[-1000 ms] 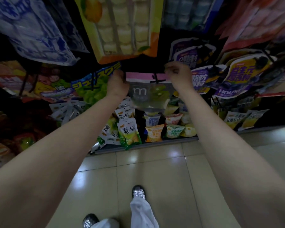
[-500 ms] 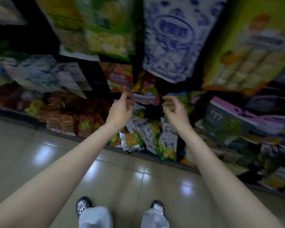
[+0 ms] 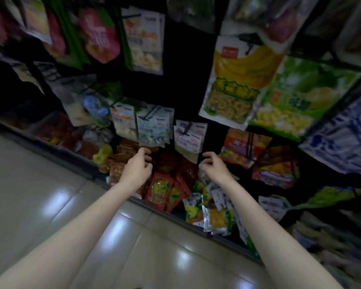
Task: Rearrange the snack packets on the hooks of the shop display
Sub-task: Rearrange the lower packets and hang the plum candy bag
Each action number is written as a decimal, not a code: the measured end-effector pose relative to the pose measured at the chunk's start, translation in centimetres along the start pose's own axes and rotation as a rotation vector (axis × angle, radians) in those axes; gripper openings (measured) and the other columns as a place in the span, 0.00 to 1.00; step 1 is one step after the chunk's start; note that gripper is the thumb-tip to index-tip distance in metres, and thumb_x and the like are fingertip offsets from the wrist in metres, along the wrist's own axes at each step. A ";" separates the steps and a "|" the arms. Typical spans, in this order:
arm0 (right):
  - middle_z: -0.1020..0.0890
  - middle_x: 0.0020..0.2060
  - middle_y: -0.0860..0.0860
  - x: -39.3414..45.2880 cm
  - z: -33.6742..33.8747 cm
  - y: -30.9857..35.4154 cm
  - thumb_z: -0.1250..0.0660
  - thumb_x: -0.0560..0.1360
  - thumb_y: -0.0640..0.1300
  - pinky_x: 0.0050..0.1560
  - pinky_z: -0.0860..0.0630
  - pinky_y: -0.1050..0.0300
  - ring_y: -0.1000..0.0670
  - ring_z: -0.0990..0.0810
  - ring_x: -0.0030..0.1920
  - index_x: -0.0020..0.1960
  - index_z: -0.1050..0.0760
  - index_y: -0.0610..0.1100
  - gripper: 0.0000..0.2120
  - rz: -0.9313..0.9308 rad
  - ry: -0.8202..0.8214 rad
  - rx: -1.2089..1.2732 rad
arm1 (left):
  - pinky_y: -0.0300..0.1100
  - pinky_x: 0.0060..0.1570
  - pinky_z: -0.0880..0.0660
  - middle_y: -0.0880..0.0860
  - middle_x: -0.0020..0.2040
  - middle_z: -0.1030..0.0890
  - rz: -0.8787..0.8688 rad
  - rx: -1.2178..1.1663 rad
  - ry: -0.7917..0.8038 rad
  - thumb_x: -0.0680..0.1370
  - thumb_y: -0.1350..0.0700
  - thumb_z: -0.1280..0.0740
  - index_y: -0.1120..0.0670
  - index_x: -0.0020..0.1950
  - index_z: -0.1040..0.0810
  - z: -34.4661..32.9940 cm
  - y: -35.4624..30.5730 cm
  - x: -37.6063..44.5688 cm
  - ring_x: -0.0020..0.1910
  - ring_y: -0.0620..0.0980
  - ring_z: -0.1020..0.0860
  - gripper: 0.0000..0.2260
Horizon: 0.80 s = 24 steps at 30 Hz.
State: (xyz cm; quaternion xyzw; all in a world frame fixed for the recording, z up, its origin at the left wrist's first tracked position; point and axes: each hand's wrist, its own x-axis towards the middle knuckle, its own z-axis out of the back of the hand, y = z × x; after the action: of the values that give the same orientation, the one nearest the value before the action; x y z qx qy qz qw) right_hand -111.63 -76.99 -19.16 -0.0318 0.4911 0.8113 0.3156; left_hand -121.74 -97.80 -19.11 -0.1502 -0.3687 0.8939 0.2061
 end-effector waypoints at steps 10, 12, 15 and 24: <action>0.39 0.71 0.44 5.8 -0.8 4.6 0.36 0.77 0.40 0.66 0.32 0.46 0.42 0.35 0.69 0.72 0.41 0.45 0.26 0.042 -0.113 -0.064 | 0.40 0.53 0.29 0.49 0.61 0.28 -0.074 -0.004 -0.014 0.79 0.63 0.39 0.57 0.69 0.35 5.2 2.0 5.9 0.61 0.50 0.27 0.19; 0.39 0.71 0.44 7.1 -0.9 4.8 0.36 0.77 0.39 0.65 0.34 0.50 0.42 0.36 0.69 0.73 0.41 0.45 0.26 0.078 -0.121 -0.097 | 0.39 0.56 0.31 0.52 0.63 0.28 -0.122 0.032 -0.031 0.78 0.64 0.39 0.57 0.68 0.33 5.6 2.0 7.0 0.63 0.51 0.29 0.18; 0.39 0.71 0.45 9.2 -1.4 4.5 0.37 0.78 0.38 0.63 0.34 0.53 0.43 0.36 0.69 0.73 0.41 0.45 0.26 0.097 -0.104 -0.155 | 0.40 0.52 0.31 0.55 0.63 0.28 -0.159 0.079 -0.023 0.78 0.64 0.39 0.57 0.67 0.32 5.9 1.9 8.9 0.62 0.55 0.28 0.18; 0.39 0.71 0.44 13.3 -1.7 2.6 0.38 0.78 0.36 0.63 0.32 0.47 0.38 0.35 0.67 0.74 0.43 0.45 0.28 0.026 -0.099 -0.419 | 0.47 0.56 0.31 0.57 0.66 0.31 -0.193 0.127 0.062 0.78 0.65 0.40 0.55 0.70 0.34 4.9 1.8 13.1 0.63 0.58 0.31 0.21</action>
State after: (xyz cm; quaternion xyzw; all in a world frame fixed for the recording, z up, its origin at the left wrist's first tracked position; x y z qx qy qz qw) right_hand -124.07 -72.80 -22.85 -0.0502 0.2961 0.9002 0.3153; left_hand -135.66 -95.60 -18.52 -0.1283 -0.3175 0.8864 0.3114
